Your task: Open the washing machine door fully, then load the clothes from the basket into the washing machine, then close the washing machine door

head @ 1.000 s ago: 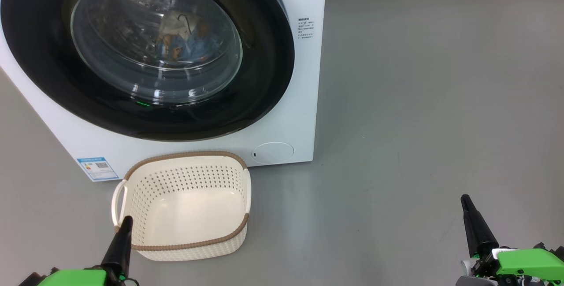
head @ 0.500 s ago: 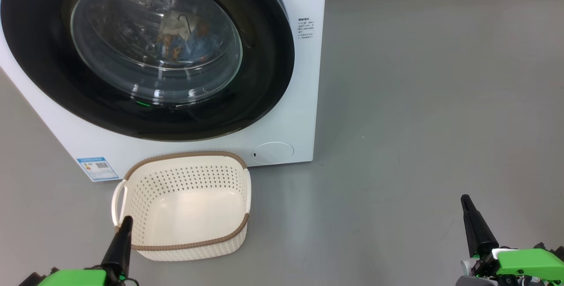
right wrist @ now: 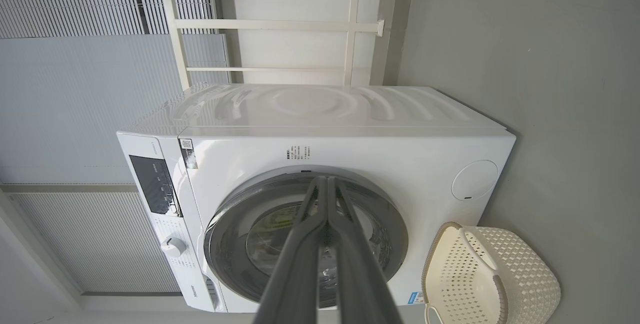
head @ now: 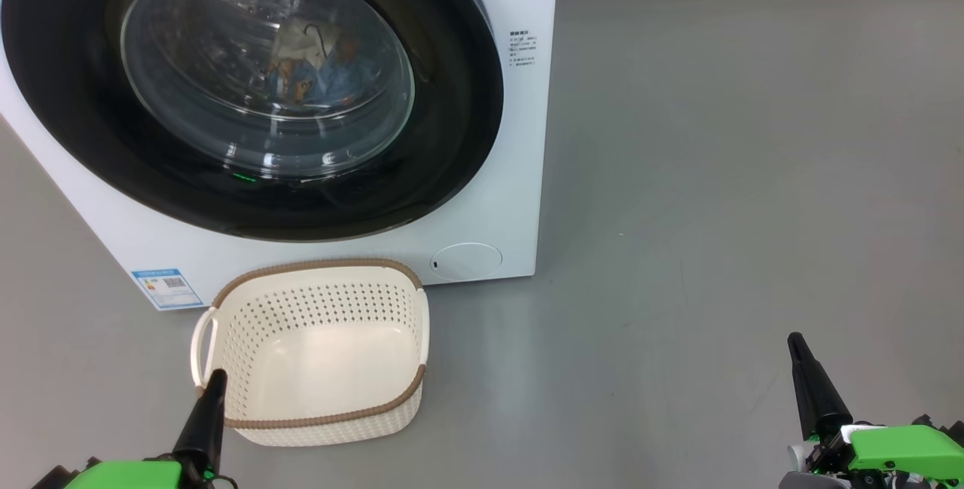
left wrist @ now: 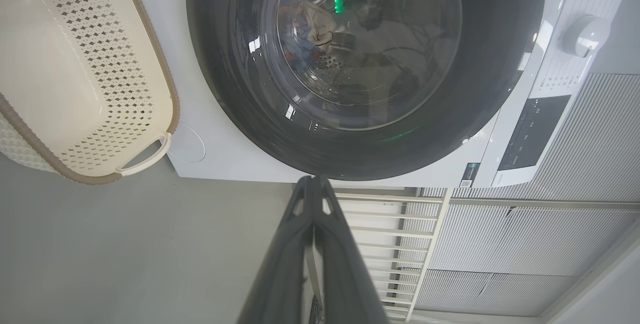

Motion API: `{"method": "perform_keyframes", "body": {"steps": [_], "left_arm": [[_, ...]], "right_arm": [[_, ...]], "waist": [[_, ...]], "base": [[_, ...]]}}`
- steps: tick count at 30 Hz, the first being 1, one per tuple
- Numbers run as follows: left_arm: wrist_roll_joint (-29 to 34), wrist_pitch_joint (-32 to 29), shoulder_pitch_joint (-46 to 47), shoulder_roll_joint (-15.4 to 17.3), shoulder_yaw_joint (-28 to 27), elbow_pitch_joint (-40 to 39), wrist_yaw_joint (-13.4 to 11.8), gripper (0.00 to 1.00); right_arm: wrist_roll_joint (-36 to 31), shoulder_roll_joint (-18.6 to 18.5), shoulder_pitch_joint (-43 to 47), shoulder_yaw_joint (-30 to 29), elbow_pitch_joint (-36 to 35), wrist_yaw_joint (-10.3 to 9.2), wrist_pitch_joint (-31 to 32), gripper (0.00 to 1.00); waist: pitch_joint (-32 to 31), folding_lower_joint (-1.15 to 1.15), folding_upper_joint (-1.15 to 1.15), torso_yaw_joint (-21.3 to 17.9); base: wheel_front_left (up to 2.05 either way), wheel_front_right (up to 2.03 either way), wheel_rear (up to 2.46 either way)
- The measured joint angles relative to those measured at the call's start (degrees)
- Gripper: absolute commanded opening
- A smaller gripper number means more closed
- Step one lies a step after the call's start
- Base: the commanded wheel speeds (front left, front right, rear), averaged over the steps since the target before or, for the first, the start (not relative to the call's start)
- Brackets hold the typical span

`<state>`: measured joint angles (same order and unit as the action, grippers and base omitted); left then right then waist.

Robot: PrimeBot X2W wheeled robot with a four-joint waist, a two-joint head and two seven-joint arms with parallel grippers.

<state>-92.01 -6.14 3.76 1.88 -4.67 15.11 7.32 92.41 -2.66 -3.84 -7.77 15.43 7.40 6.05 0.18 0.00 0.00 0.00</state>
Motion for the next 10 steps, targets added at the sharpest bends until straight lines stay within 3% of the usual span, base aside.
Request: {"method": "perform_keyframes", "body": {"steps": [10], "left_arm": [[0.0,0.0,0.0,0.0,0.0,0.0,0.0,0.00]], "right_arm": [[0.0,0.0,0.0,0.0,0.0,0.00,0.0,0.00]], "waist": [[0.0,0.00,0.00,0.0]], "base": [[0.00,0.00,0.00]]}}
